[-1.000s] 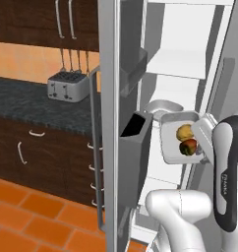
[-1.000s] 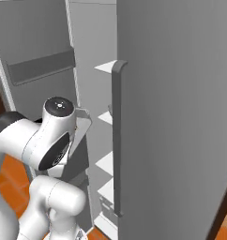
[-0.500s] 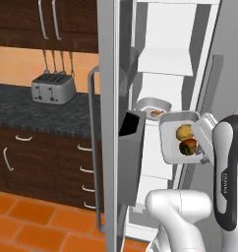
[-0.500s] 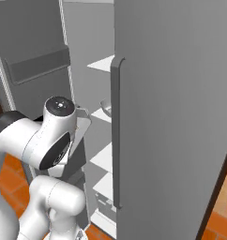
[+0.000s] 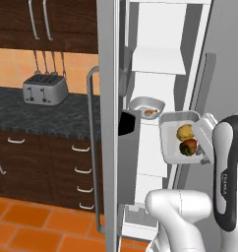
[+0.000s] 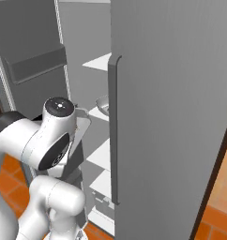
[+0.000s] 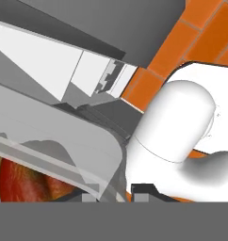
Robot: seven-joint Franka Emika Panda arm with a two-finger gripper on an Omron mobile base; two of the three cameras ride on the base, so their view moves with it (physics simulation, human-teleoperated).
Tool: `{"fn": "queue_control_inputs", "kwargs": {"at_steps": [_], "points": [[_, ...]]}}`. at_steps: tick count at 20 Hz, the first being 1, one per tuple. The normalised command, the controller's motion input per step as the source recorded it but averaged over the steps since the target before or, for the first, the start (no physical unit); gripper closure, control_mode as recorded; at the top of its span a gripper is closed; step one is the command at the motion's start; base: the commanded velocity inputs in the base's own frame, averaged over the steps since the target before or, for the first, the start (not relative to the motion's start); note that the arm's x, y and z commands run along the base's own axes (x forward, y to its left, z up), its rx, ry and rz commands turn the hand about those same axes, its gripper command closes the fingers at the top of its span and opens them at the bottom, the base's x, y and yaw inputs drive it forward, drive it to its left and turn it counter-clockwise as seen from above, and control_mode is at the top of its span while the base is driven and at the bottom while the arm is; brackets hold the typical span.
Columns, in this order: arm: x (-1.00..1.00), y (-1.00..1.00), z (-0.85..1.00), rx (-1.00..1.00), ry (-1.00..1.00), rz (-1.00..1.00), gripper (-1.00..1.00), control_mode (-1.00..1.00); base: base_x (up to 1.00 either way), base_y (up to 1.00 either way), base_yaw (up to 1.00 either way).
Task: Take the meat container that has the chicken drumstick and place it on the second highest rack of the freezer. Then take the vegetable container that has the squash and bell pepper and place it on the highest rack of the freezer.
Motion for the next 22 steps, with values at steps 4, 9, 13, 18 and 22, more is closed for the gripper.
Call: {"fn": "queue_control_inputs", "kwargs": {"at_steps": [4, 9, 13, 18, 22], "points": [[0.00, 0.00, 0.41, 0.01, -0.07, -0.04, 1.00, -1.00, 0.00, 0.00, -0.01], [0.19, 0.00, 0.69, 0.01, -0.20, -0.01, 1.00, -1.00, 0.00, 0.00, 0.00], [0.64, 0.00, 0.45, 0.08, -0.16, 0.00, 1.00, -1.00, 0.00, 0.00, 0.00], [0.67, 0.01, 0.33, 0.21, -0.22, 0.00, 1.00, -1.00, 0.00, 0.00, 0.00], [0.76, 0.11, 0.33, 0.05, -0.18, -0.03, 1.00, -1.00, 0.00, 0.00, 0.00]]}}
